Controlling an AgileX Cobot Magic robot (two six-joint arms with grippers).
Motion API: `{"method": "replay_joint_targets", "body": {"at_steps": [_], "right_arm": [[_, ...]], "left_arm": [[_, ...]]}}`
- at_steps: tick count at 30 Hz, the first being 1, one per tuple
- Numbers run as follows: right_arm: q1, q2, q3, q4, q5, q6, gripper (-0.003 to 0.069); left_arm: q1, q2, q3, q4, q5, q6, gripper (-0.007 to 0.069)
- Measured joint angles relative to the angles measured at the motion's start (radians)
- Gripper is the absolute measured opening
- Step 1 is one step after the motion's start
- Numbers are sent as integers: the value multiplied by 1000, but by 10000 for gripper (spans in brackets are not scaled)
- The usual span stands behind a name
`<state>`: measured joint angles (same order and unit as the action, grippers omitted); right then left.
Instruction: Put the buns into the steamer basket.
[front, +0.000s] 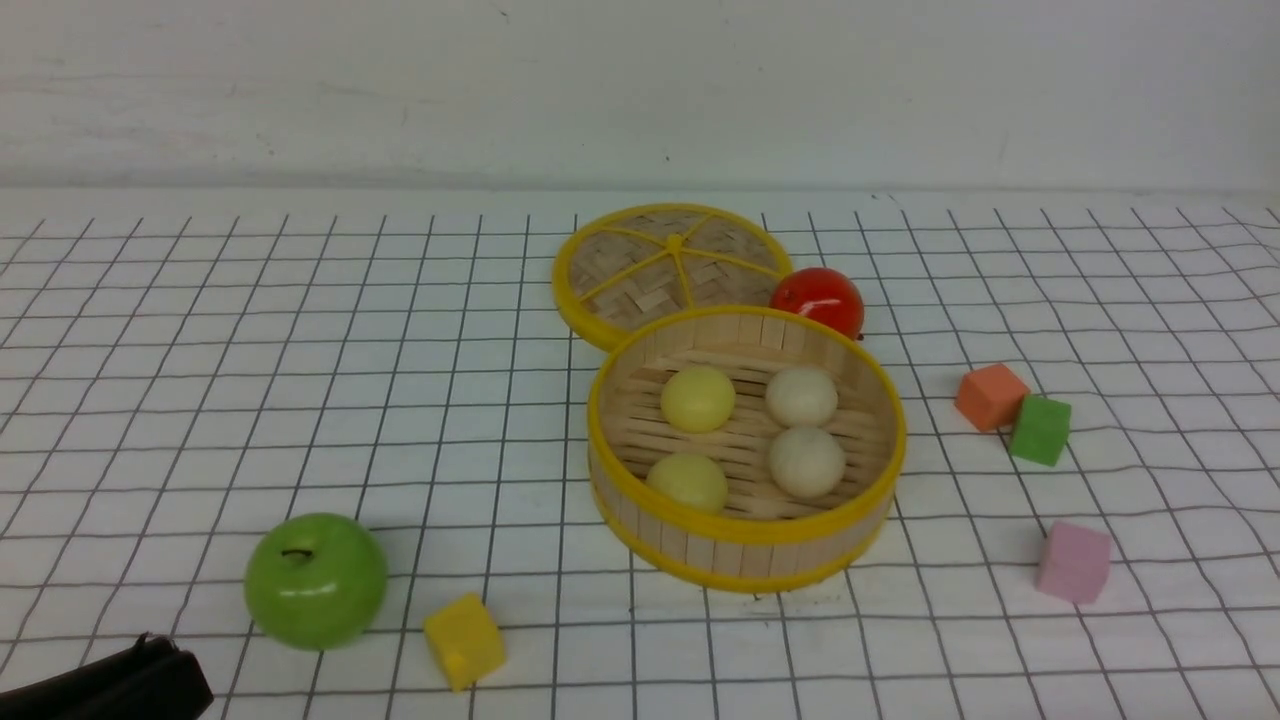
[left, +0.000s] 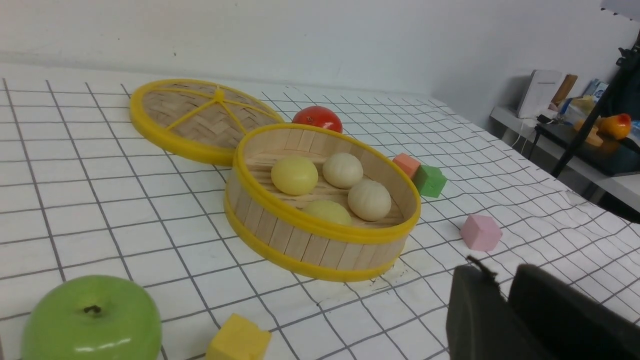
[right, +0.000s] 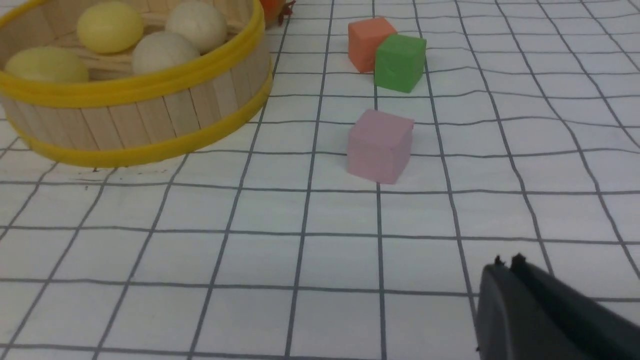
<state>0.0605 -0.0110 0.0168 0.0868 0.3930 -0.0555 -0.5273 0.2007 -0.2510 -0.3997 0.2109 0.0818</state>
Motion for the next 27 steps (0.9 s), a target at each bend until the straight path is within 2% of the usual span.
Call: {"method": "replay_joint_targets", "body": {"at_steps": [20,25,27], "right_arm": [[0,0,1,-3,-1,0,-10],[0,0,1,-3,-1,0,-10],[-1,0,1,-3,-1,0,-10]], "left_arm": [[0,0,2,5,-9,1,120],[20,0,43,34,-179,2,122],[112,-3,82,53,-274,-33,94]]}}
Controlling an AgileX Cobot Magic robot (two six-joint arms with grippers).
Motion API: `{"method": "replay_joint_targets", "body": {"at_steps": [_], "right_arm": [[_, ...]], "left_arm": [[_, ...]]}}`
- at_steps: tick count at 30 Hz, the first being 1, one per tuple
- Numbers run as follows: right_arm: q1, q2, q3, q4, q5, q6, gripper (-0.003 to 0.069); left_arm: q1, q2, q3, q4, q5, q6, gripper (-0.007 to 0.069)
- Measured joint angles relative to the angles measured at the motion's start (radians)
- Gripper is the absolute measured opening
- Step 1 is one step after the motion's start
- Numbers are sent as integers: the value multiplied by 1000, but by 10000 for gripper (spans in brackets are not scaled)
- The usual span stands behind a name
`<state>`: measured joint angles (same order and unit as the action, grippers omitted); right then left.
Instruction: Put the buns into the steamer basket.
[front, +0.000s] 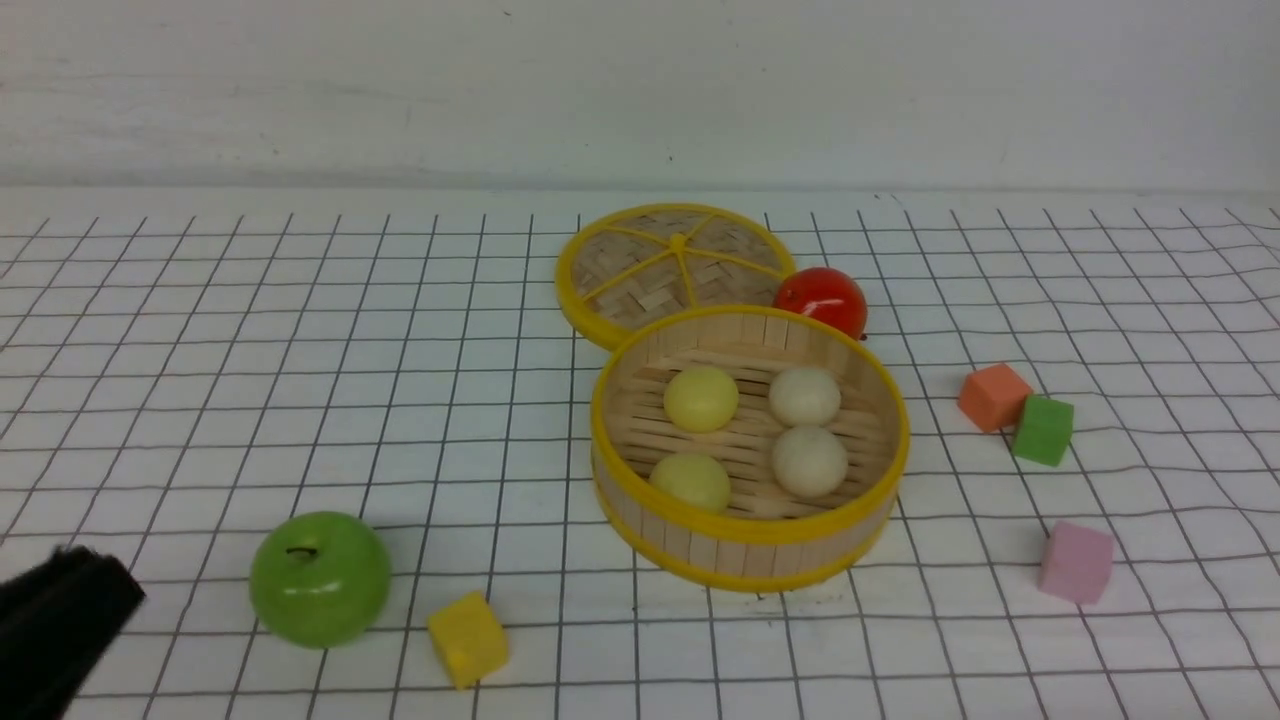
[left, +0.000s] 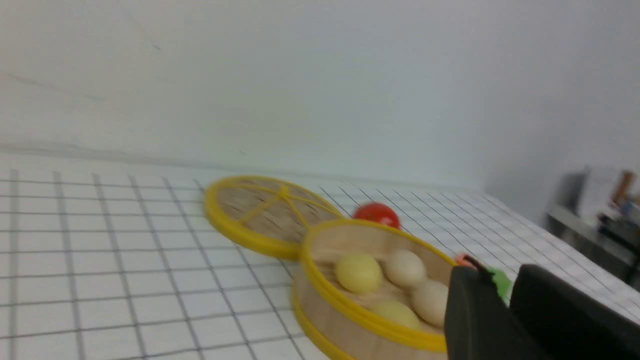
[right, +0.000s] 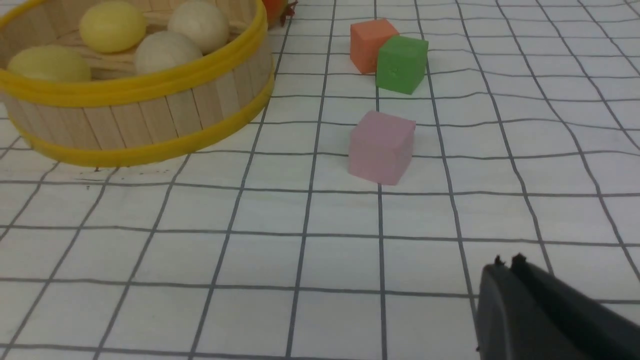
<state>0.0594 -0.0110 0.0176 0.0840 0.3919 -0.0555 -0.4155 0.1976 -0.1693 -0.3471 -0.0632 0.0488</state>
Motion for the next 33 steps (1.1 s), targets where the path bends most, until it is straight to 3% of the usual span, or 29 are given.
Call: {"method": "replay_joint_targets", "body": {"at_steps": [2,5,10,14,16,33], "right_arm": [[0,0,0,0,0,0,-10],[0,0,0,-1,0,0,-9],[0,0,0,-1,0,0,-3],[0,0,0,-1,0,0,1],[0,0,0,-1,0,0,2],[0,0,0,-3,0,0,22]], "left_arm": [[55,-7,14,21,-14,-24,71],[220,-55,76,137,22,-145,-13],[385,-178,184,213,141,-312,-13],[402,-207,197,266,379,-345,-13],[403,-207,200,274,426,-347,-13],[403,-207,200,280,432,-387,-13]]}}
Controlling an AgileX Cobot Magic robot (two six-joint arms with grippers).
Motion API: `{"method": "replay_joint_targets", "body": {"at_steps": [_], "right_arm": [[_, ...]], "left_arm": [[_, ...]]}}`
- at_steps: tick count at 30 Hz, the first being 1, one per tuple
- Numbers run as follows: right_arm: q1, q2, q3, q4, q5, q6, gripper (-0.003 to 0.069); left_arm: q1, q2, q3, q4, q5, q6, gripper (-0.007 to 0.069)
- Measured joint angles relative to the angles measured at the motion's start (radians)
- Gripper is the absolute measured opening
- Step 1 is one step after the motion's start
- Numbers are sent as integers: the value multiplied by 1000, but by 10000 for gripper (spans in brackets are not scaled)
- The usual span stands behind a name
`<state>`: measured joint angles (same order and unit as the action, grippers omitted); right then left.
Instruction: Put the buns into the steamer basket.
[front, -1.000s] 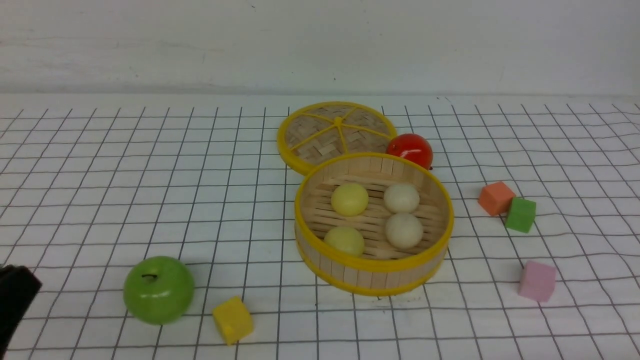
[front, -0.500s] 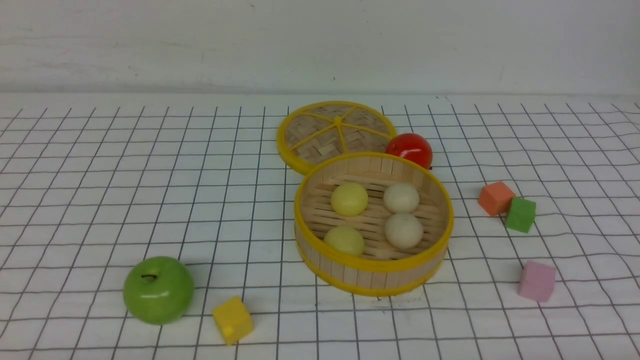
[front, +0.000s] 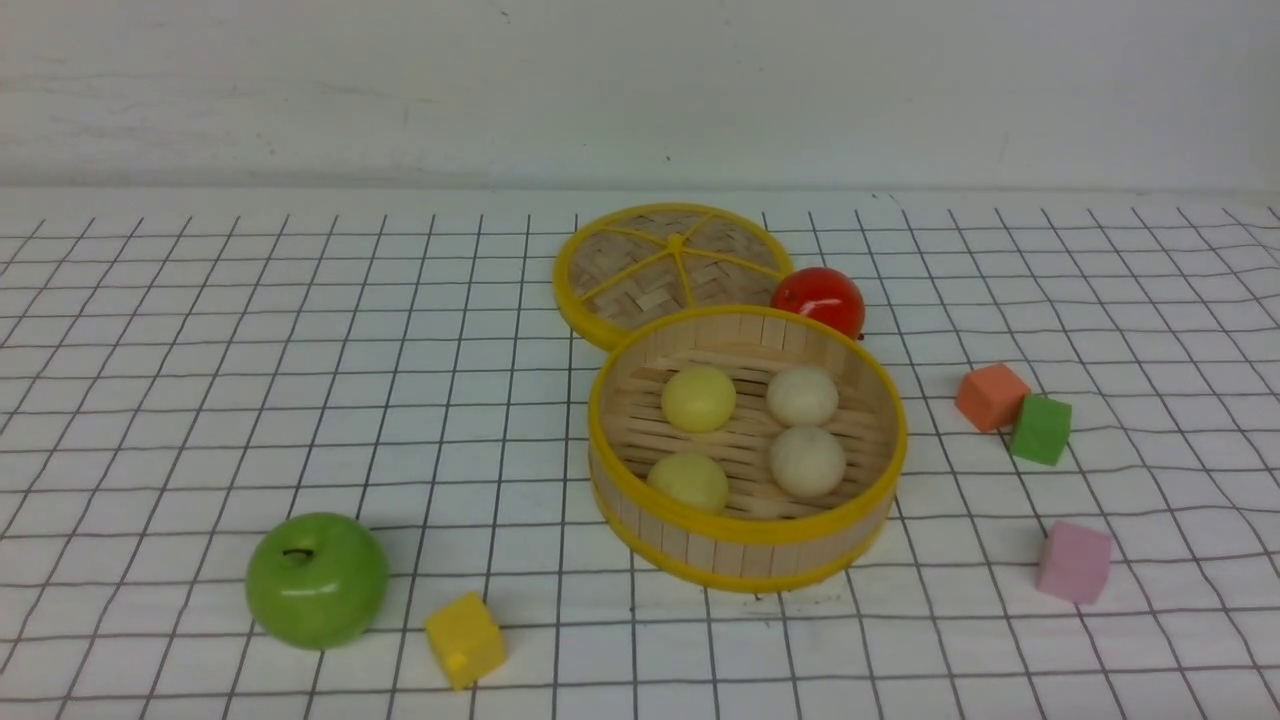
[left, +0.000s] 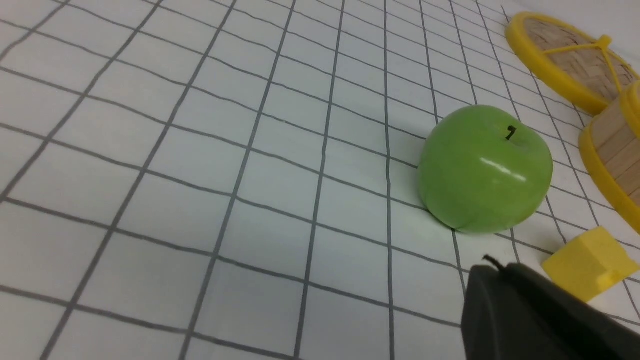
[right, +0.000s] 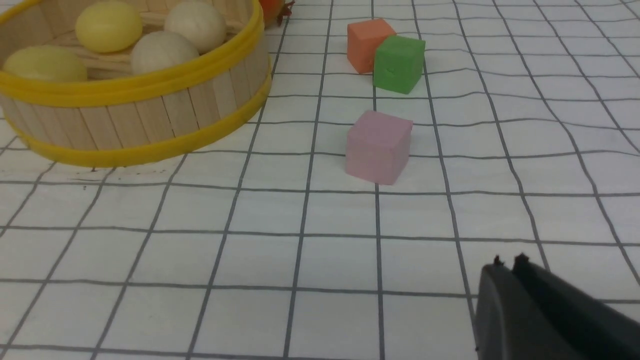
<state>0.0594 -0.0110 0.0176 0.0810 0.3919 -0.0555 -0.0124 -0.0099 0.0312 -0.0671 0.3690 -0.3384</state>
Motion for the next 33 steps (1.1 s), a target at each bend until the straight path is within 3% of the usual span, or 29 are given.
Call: {"method": "replay_joint_targets", "body": {"at_steps": [33], "right_arm": [[0,0,0,-1,0,0,39]], "left_arm": [[0,0,0,1,0,0,-2]]}}
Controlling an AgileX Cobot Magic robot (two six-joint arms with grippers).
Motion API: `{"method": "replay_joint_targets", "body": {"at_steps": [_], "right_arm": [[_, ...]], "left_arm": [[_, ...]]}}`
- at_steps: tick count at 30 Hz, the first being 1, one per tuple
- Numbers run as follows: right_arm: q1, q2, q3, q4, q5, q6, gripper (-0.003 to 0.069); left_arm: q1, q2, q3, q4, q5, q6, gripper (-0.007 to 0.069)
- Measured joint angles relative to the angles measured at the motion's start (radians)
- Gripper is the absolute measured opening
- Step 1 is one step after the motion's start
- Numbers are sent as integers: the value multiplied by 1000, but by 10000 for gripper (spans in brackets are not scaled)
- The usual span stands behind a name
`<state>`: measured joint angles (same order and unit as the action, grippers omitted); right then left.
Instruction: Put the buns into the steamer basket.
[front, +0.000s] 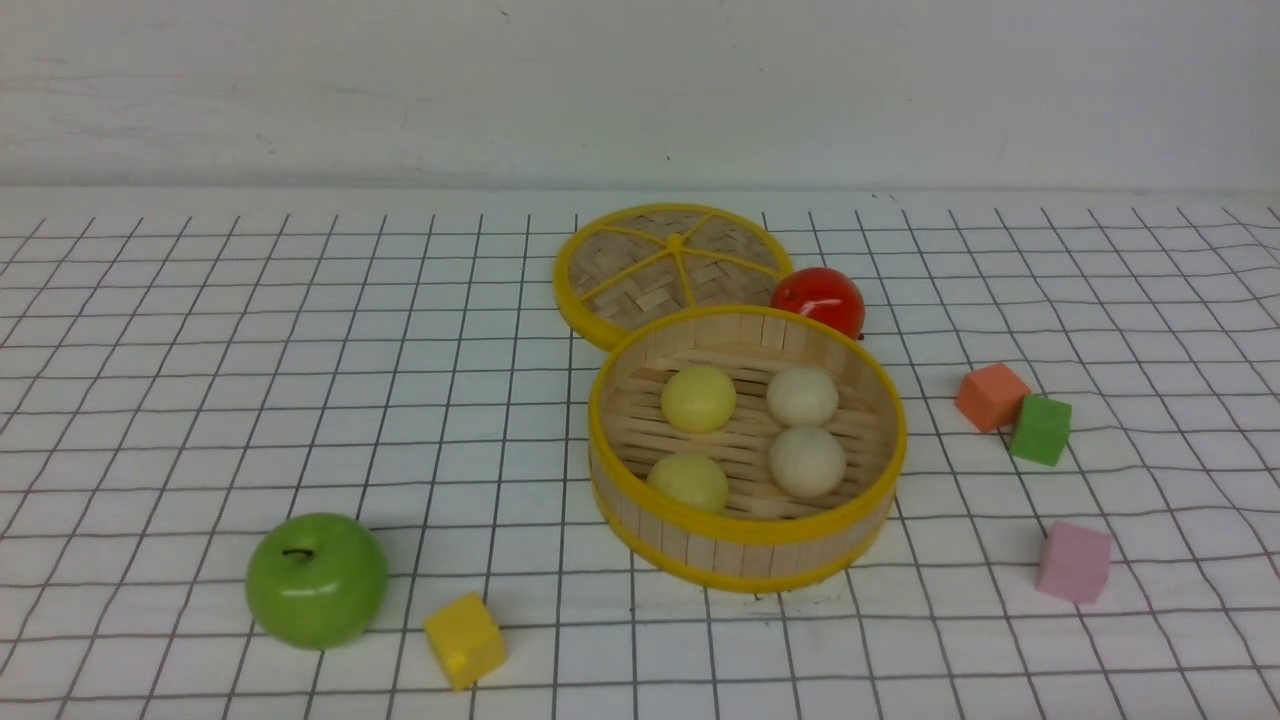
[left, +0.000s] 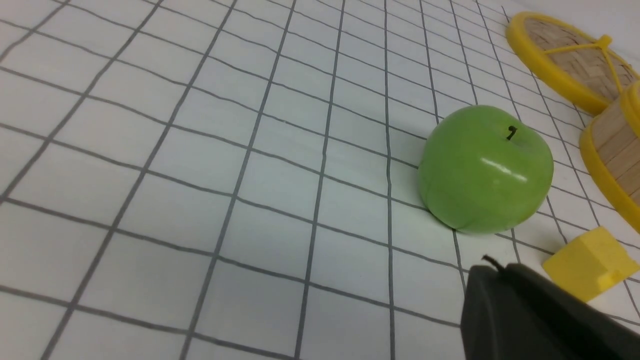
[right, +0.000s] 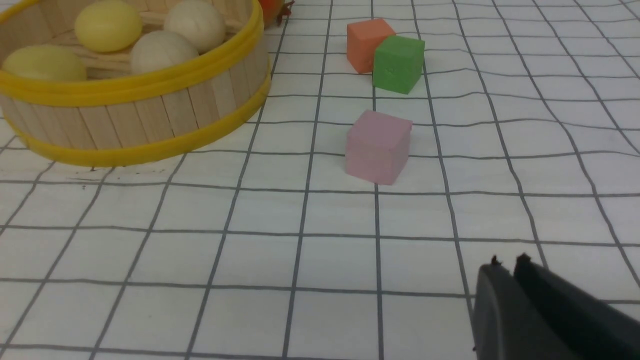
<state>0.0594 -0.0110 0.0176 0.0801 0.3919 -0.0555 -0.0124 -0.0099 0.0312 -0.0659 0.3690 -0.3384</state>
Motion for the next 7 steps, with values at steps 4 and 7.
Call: {"method": "replay_joint_targets", "body": {"at_steps": [4,7], "right_arm": [[0,0,0,0,0,0,39],[0,0,0,0,0,0,39]], "left_arm": [[0,0,0,0,0,0,0],[0,0,0,0,0,0,2]]}}
